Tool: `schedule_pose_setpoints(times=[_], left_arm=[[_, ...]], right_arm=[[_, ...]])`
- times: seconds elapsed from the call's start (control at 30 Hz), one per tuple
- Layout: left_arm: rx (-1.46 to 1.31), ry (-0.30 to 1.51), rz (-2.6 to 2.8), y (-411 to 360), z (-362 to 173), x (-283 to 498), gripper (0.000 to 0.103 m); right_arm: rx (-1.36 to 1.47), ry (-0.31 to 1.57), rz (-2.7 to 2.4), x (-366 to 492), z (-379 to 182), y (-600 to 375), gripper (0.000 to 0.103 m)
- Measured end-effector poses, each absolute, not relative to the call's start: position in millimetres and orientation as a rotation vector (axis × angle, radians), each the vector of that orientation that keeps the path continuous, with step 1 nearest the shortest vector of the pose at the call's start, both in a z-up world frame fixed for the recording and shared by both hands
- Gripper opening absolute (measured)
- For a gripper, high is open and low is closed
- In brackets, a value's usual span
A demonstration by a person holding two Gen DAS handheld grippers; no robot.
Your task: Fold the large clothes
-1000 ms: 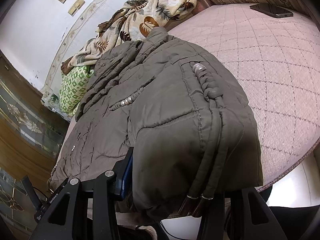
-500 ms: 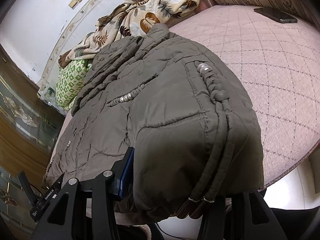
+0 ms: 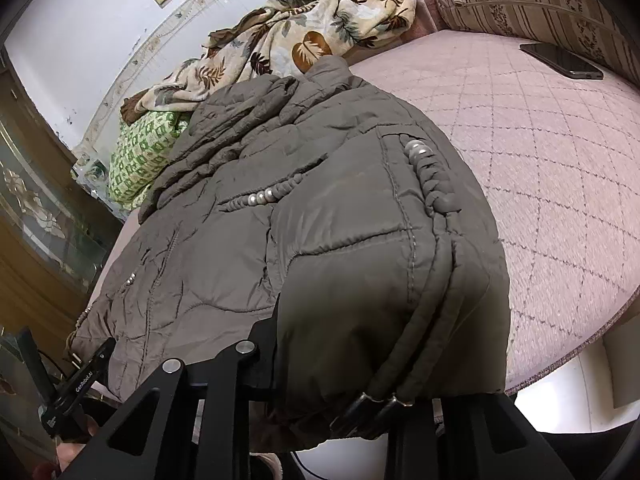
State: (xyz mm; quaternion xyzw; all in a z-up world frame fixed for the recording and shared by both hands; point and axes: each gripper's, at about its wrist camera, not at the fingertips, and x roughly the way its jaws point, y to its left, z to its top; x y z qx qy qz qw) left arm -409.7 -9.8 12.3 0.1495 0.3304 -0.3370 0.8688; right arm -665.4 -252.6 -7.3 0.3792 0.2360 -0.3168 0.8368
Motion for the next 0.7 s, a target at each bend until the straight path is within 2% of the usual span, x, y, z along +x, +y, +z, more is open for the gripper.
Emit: schedule_pose_setpoints(times=[0.7], left_arm=[[0.315, 0.571, -0.727, -4.3, 44.2, -417.4, 0.029]], right_arm=[[0.718, 0.419, -0.657, -670.9, 21.8, -244.9, 0.025]])
